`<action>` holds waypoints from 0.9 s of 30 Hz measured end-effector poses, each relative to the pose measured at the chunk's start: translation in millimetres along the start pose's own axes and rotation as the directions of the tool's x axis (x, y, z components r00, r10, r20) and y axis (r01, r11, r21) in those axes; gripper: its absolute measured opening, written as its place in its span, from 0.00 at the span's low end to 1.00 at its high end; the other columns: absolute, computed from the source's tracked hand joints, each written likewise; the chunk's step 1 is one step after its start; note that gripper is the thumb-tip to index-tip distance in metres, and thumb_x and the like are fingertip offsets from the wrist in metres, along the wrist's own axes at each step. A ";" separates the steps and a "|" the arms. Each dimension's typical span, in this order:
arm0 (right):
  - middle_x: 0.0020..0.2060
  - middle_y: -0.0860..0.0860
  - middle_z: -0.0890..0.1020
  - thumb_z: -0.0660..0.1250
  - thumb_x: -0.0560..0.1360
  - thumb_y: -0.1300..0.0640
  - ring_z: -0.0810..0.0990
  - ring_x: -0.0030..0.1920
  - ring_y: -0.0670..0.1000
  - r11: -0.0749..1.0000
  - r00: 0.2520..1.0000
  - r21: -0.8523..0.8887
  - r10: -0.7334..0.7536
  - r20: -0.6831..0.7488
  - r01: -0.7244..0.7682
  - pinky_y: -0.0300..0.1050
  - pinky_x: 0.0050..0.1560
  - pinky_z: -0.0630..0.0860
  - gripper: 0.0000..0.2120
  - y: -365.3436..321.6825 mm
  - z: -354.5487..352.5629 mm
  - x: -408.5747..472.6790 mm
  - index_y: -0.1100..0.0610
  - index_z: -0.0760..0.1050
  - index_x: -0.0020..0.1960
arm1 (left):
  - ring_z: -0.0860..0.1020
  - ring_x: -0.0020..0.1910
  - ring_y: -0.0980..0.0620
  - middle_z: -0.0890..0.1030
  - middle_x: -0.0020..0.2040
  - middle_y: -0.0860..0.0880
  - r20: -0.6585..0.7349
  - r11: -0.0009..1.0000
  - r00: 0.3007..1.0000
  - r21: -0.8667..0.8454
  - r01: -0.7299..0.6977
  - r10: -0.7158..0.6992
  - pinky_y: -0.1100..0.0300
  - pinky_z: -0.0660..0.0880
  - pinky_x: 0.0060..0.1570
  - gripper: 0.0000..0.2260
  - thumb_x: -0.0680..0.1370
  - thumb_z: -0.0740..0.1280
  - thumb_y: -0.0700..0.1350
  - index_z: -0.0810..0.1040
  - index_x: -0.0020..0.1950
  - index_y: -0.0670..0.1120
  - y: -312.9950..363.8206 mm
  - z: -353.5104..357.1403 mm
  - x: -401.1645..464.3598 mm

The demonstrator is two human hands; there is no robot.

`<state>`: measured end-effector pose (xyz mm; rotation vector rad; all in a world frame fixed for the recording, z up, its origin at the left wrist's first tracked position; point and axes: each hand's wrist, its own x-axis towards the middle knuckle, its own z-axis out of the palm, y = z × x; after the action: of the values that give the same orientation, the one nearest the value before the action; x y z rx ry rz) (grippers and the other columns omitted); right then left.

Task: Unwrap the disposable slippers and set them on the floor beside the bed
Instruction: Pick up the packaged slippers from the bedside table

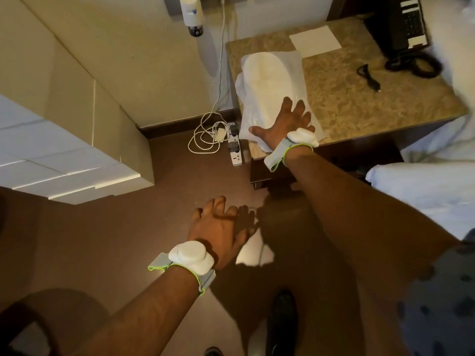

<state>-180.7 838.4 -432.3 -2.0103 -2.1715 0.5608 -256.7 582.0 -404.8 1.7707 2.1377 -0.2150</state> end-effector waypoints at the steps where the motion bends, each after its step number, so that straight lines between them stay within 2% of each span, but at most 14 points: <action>1: 0.75 0.59 0.55 0.70 0.56 0.27 0.57 0.73 0.68 1.000 0.999 -0.016 0.026 0.039 -0.025 0.68 0.66 0.61 0.56 1.3 3.5 3.9 0.50 0.51 0.75 | 0.64 0.70 0.42 0.67 0.70 0.44 0.011 1.000 1.000 -0.003 0.003 -0.003 0.44 0.64 0.64 0.28 0.73 0.50 0.67 0.70 0.64 0.52 -0.4 4.8 -0.5; 5: 0.75 0.60 0.55 0.72 0.53 0.29 0.60 0.71 0.68 0.992 0.995 -0.101 0.076 0.070 -0.069 0.67 0.65 0.61 0.61 0.8 13.4 12.0 0.48 0.46 0.75 | 0.65 0.69 0.43 0.68 0.68 0.45 0.022 1.000 1.000 -0.010 -0.001 0.001 0.44 0.65 0.63 0.29 0.73 0.49 0.67 0.71 0.64 0.51 -0.6 15.7 2.2; 9: 0.66 0.59 0.66 0.75 0.56 0.34 0.68 0.64 0.63 0.995 0.997 -0.073 0.073 -0.030 -0.075 0.62 0.58 0.67 0.54 -4.7 10.5 11.9 0.52 0.53 0.73 | 0.65 0.70 0.41 0.68 0.70 0.43 0.009 1.000 1.000 -0.021 -0.005 0.005 0.43 0.65 0.63 0.28 0.74 0.50 0.67 0.71 0.64 0.51 2.3 19.1 4.1; 15: 0.62 0.59 0.69 0.75 0.57 0.36 0.69 0.61 0.62 0.995 0.996 -0.063 0.078 -0.049 -0.081 0.60 0.56 0.70 0.52 6.0 9.9 -13.0 0.53 0.55 0.72 | 0.68 0.67 0.39 0.70 0.68 0.42 -0.042 0.997 0.999 -0.071 -0.025 0.022 0.41 0.65 0.62 0.28 0.72 0.51 0.68 0.73 0.61 0.50 5.1 13.8 0.4; 18: 0.60 0.60 0.70 0.74 0.56 0.38 0.70 0.59 0.63 0.996 0.995 -0.050 0.069 -0.076 -0.073 0.60 0.53 0.70 0.51 18.6 12.0 -44.8 0.54 0.56 0.71 | 0.68 0.64 0.41 0.70 0.65 0.43 -0.056 0.998 0.997 -0.039 -0.046 0.044 0.44 0.65 0.61 0.25 0.73 0.54 0.66 0.73 0.60 0.50 4.0 8.9 -4.8; 21: 0.59 0.60 0.72 0.73 0.52 0.37 0.71 0.57 0.64 0.996 0.991 -0.026 0.077 -0.113 -0.081 0.61 0.51 0.70 0.52 33.5 18.0 -89.5 0.53 0.57 0.69 | 0.68 0.64 0.41 0.69 0.66 0.43 -0.023 0.996 0.996 0.006 -0.091 0.091 0.44 0.65 0.61 0.25 0.75 0.57 0.65 0.71 0.63 0.49 7.2 7.9 -12.1; 24: 0.58 0.59 0.74 0.71 0.48 0.35 0.72 0.55 0.64 0.990 0.974 -0.004 0.135 -0.185 -0.138 0.61 0.50 0.70 0.53 50.6 26.6 -146.1 0.51 0.58 0.68 | 0.67 0.66 0.41 0.69 0.67 0.44 0.007 0.990 0.990 0.015 -0.141 0.141 0.45 0.65 0.62 0.26 0.75 0.58 0.65 0.70 0.66 0.50 12.3 16.9 -30.6; 27: 0.58 0.57 0.75 0.69 0.47 0.33 0.74 0.56 0.63 0.977 0.965 0.108 0.201 -0.168 -0.184 0.63 0.52 0.71 0.52 66.9 34.8 -205.6 0.49 0.57 0.67 | 0.66 0.67 0.41 0.69 0.67 0.43 0.023 0.974 0.974 -0.007 -0.226 0.226 0.45 0.65 0.61 0.26 0.74 0.60 0.62 0.68 0.67 0.48 16.3 40.6 -56.2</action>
<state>-108.7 633.0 -456.4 -2.1461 -1.8294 0.4730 -225.2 520.0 -420.2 1.9796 1.8979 -0.1716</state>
